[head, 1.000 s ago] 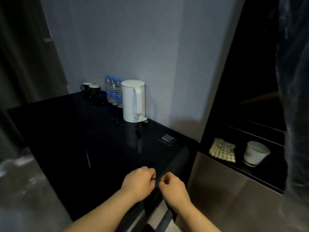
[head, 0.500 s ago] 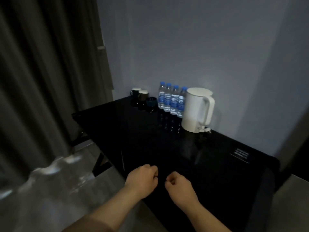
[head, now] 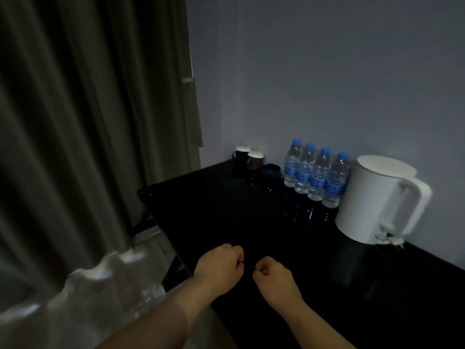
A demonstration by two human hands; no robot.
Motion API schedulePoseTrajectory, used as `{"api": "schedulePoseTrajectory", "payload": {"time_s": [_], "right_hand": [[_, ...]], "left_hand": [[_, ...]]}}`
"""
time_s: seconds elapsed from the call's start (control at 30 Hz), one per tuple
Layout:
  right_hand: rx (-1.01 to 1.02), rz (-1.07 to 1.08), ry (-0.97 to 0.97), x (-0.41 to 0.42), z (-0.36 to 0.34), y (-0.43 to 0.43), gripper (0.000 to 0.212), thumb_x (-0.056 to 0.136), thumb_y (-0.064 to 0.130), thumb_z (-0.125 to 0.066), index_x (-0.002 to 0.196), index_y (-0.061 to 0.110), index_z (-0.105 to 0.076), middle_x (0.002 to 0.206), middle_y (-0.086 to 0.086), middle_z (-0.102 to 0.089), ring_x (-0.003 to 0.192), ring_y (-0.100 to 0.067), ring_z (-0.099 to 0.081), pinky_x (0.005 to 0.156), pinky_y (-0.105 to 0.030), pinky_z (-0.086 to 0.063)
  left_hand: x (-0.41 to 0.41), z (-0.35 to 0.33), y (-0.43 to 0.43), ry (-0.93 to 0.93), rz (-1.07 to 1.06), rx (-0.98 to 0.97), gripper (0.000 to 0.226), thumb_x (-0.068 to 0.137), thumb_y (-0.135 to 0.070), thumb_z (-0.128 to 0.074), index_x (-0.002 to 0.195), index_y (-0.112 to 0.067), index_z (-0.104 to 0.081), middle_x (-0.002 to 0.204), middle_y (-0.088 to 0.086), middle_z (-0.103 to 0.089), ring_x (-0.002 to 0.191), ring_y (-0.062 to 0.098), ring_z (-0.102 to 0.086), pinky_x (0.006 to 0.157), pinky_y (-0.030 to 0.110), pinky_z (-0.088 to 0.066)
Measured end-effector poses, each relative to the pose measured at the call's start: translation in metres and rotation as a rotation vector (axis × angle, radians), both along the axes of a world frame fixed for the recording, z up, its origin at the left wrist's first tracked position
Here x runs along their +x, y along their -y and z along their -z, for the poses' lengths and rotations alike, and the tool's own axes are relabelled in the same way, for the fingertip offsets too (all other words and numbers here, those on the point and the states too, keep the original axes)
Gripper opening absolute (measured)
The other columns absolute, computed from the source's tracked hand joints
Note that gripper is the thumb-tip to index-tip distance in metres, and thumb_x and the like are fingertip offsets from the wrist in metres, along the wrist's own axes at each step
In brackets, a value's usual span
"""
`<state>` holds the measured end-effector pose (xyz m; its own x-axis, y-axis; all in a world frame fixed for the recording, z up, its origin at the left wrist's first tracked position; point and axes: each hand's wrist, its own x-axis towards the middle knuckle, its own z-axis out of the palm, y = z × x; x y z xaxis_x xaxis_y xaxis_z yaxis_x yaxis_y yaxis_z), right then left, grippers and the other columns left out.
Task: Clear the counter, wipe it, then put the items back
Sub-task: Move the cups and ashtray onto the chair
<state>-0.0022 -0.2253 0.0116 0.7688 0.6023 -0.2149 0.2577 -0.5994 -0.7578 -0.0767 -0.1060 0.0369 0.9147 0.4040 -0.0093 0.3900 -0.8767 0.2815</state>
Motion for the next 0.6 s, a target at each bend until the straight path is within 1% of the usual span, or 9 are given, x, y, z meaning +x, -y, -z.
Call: {"api": "schedulePoseTrajectory", "payload": {"time_s": [0.13,0.2,0.3,0.43,0.5,0.6], "right_hand": [[0.027,0.020,-0.052,0.045,-0.006,-0.066,0.014,0.092,0.025,-0.047,0.100,0.020,-0.058,0.100,-0.001,-0.061,0.086,-0.015,-0.062,0.074,-0.030,-0.052],[0.038,0.016,-0.056,0.061,-0.009,-0.092,0.014,0.093,0.025,-0.048,0.100,0.020,-0.058,0.099,0.000,-0.062,0.085,-0.014,-0.062,0.072,-0.028,-0.051],[0.035,0.032,-0.048,0.085,-0.010,-0.120,0.014,0.094,0.024,-0.048,0.101,0.020,-0.059,0.099,0.002,-0.062,0.086,-0.011,-0.061,0.074,-0.025,-0.050],[-0.008,0.093,-0.130,0.115,-0.003,-0.152,0.014,0.093,0.021,-0.048,0.099,0.017,-0.060,0.096,0.001,-0.065,0.086,-0.013,-0.062,0.079,-0.029,-0.051],[-0.031,0.123,-0.160,0.128,0.003,-0.170,0.015,0.093,0.020,-0.048,0.100,0.017,-0.061,0.096,0.001,-0.064,0.087,-0.012,-0.062,0.078,-0.027,-0.051],[-0.033,0.163,-0.173,0.148,0.009,-0.205,0.014,0.094,0.019,-0.048,0.099,0.017,-0.061,0.095,0.002,-0.064,0.083,-0.010,-0.060,0.070,-0.021,-0.047]], "left_hand": [[0.042,-0.005,-0.062,-0.027,0.004,-0.028,0.028,0.096,-0.031,-0.043,0.120,-0.021,-0.055,0.119,0.001,-0.054,0.106,0.017,-0.055,0.083,0.030,-0.047],[0.061,-0.008,-0.089,-0.037,0.004,-0.037,0.029,0.097,-0.031,-0.043,0.121,-0.021,-0.054,0.120,0.001,-0.053,0.106,0.017,-0.055,0.083,0.029,-0.048],[0.089,-0.008,-0.124,-0.033,-0.004,-0.064,0.028,0.097,-0.031,-0.043,0.121,-0.022,-0.054,0.120,0.000,-0.053,0.106,0.016,-0.055,0.085,0.030,-0.049],[0.120,-0.001,-0.171,-0.032,0.049,-0.125,0.026,0.097,-0.030,-0.044,0.118,-0.020,-0.055,0.117,0.001,-0.053,0.104,0.016,-0.055,0.086,0.032,-0.050],[0.134,0.005,-0.199,-0.026,0.069,-0.147,0.025,0.096,-0.029,-0.045,0.117,-0.020,-0.056,0.115,0.001,-0.053,0.102,0.016,-0.056,0.084,0.031,-0.050],[0.159,0.015,-0.245,-0.008,0.108,-0.192,0.023,0.095,-0.029,-0.047,0.114,-0.019,-0.058,0.112,0.001,-0.055,0.100,0.015,-0.056,0.084,0.031,-0.050]]}}
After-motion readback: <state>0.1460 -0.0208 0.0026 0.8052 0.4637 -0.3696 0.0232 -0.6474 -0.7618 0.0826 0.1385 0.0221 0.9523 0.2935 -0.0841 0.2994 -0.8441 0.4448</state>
